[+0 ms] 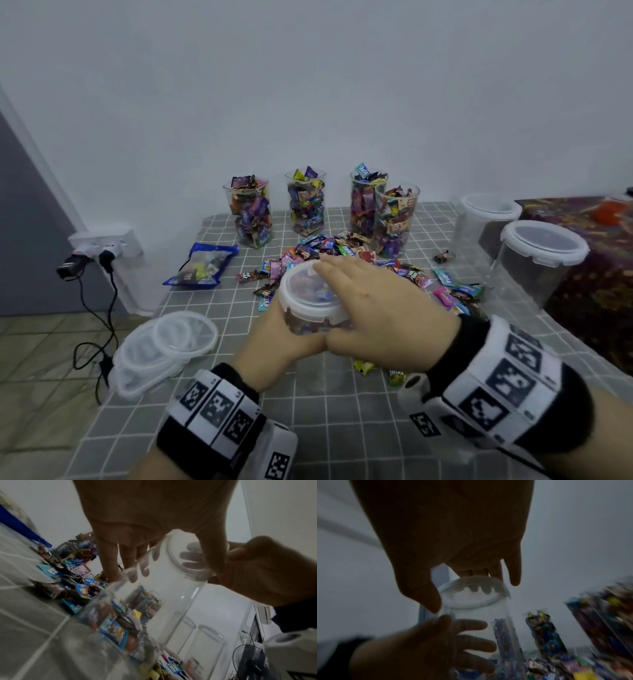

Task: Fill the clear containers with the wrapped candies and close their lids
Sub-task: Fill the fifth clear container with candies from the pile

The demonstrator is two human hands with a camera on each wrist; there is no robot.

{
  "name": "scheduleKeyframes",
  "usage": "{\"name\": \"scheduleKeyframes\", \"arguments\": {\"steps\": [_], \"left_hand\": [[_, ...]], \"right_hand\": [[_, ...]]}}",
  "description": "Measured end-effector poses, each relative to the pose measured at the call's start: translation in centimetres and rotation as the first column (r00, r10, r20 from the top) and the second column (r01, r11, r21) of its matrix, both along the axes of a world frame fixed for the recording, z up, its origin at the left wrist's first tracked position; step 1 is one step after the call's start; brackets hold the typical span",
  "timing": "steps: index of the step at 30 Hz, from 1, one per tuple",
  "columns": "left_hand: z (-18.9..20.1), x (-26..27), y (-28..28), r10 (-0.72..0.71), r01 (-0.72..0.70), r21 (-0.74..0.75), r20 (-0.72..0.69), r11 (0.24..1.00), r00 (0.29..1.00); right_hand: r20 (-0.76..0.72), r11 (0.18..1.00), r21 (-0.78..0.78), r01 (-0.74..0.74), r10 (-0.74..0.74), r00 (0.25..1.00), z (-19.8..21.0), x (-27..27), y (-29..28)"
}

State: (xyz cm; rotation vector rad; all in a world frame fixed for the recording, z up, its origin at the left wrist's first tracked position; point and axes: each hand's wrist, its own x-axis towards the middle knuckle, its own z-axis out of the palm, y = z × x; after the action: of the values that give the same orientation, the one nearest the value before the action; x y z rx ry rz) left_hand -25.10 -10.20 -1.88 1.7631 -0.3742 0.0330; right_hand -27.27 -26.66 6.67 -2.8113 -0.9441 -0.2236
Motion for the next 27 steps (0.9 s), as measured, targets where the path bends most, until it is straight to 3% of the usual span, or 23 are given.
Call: {"name": "scheduleKeyframes", "arguments": {"steps": [3,7,14,20,27], "left_hand": [[0.1,0.6,-0.7,0.059,-0.062,0.046,0.053,0.997,0.997],[1.5,0.5,-1.8,0.083,-0.097,0.12,0.118,0.988,0.99],[1.9,0.4,-2.0,0.078,-0.093,0.09,0.161,0.992,0.984],[1.6,0.2,-1.5,0.048,-0.051,0.018,0.142,0.999,0.989],[0.7,0.7,-0.8,0.062,-0.064,0.03,0.071,0.997,0.996]], "right_hand": [[0.045,0.991,-0.097,0.093,-0.089,0.995,-1.2,0.5,1.1],[0.116,0.968,-0.089,0.235,-0.224,0.968,-2.2,1.5,2.6],[0.146,0.954,-0.109,0.28,-0.263,0.954,-2.2,1.5,4.0],[0.056,0.97,-0.085,0.228,-0.224,0.973,-2.4,1.1,3.1],[0.255,0.998,0.002,0.06,-0.058,0.965,-2.2,1.6,1.3]]}}
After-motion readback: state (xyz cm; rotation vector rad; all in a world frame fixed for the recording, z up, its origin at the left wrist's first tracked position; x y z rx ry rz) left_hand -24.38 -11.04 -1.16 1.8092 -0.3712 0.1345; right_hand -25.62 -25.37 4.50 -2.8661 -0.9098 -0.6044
